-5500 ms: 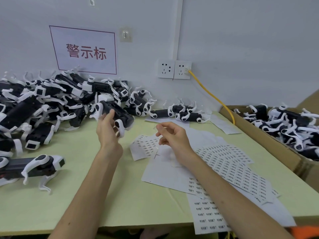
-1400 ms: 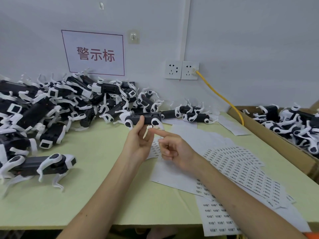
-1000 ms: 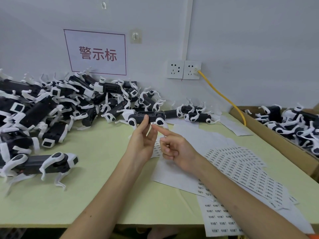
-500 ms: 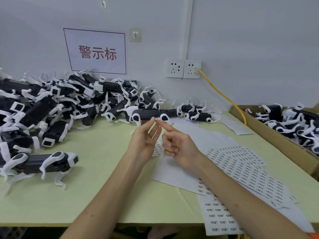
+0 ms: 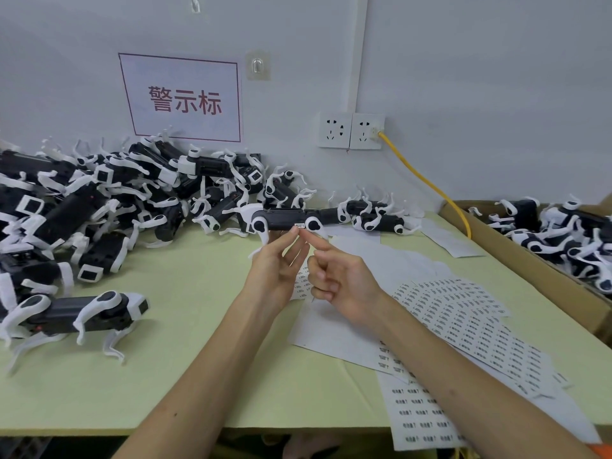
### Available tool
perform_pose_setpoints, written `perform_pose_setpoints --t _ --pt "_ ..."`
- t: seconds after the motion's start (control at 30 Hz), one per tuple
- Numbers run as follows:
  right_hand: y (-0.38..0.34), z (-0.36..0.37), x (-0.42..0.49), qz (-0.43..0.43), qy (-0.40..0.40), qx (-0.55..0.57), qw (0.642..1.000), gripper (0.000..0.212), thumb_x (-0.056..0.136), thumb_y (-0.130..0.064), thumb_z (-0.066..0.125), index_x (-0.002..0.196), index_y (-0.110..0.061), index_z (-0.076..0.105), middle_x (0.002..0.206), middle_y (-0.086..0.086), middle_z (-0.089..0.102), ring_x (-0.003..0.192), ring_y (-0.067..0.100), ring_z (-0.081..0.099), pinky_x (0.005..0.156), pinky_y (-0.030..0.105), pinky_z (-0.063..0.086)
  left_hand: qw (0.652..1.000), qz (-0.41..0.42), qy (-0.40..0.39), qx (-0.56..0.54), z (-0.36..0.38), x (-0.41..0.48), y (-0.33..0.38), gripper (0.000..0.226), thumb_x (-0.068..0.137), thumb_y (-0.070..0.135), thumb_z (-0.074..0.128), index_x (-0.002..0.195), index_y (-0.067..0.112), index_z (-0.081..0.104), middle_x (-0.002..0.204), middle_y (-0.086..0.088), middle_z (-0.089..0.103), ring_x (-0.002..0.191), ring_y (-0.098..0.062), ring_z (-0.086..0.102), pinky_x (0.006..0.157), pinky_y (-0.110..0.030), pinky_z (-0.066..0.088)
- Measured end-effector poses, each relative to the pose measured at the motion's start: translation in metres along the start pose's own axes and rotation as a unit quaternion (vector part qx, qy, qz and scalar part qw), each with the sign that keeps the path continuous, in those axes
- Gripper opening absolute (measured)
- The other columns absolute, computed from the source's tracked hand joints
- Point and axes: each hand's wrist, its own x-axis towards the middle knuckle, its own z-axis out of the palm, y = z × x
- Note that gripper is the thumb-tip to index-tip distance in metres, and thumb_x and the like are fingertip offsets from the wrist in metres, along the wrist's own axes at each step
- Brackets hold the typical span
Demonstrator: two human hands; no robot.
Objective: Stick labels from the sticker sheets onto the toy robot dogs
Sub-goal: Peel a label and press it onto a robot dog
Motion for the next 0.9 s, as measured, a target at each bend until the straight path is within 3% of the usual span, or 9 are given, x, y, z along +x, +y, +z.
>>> perform_pose_setpoints --t 0.17,0.33,0.43,0.57,0.77,0.9 --pt "-0.0015 0.0018 -0.0016 0.012 0.009 0.038 0.999 0.054 0.093 -0.013 0.043 0.143 -0.027 0.057 0.064 -0.001 0.039 0.049 0.011 0.022 0.047 0.024 0.025 0.999 0.02 0.02 0.018 -0.0004 0.0004 -0.0019 0.017 0.094 0.005 0.07 0.082 0.017 0.072 0.089 0.004 0.076 0.092 -0.012 0.076 0.089 -0.025 0.053" --pt "-0.0013 0.004 -0.0036 0.027 0.009 0.081 0.996 0.056 0.089 -0.018 0.051 0.143 -0.028 0.059 0.065 -0.001 0.038 0.053 0.013 0.019 0.049 0.026 0.023 0.997 0.046 0.033 0.047 0.0 -0.0004 -0.0037 0.012 0.095 0.006 0.07 0.088 0.016 0.068 0.082 0.009 0.076 0.089 -0.009 0.075 0.089 -0.024 0.053" --pt "-0.0003 0.0044 -0.0036 0.03 0.004 0.093 0.995 0.056 0.089 -0.019 0.052 0.144 -0.028 0.058 0.065 -0.001 0.038 0.052 0.013 0.021 0.048 0.025 0.024 0.997 0.048 0.046 0.046 0.0013 -0.0016 -0.0058 0.011 0.095 0.008 0.071 0.087 0.015 0.068 0.087 0.007 0.076 0.097 -0.013 0.074 0.093 -0.026 0.053" --pt "0.0003 0.0038 -0.0031 0.03 0.005 0.095 0.995 0.051 0.092 -0.018 0.049 0.14 -0.027 0.062 0.066 -0.001 0.036 0.051 0.012 0.022 0.047 0.025 0.026 0.998 0.022 0.057 0.027 0.0004 -0.0012 -0.0077 0.007 0.093 0.011 0.073 0.092 0.015 0.067 0.109 -0.003 0.075 0.114 -0.017 0.071 0.1 -0.028 0.052" --pt "0.0001 0.0045 -0.0032 0.024 0.001 0.086 0.996 0.048 0.091 -0.019 0.05 0.134 -0.029 0.067 0.065 -0.001 0.037 0.049 0.012 0.023 0.046 0.024 0.027 0.998 0.018 0.059 0.023 0.0005 -0.0016 -0.0069 0.006 0.092 0.014 0.074 0.094 0.015 0.068 0.113 -0.004 0.075 0.116 -0.017 0.071 0.106 -0.031 0.05" --pt "-0.0001 0.0047 -0.0028 0.025 0.004 0.086 0.996 0.048 0.092 -0.02 0.049 0.136 -0.028 0.066 0.065 -0.001 0.037 0.048 0.012 0.022 0.046 0.024 0.027 0.998 0.01 0.058 0.032 0.0007 -0.0021 -0.0067 0.018 0.091 0.02 0.077 0.105 0.014 0.069 0.12 -0.001 0.076 0.113 -0.012 0.072 0.104 -0.03 0.05"
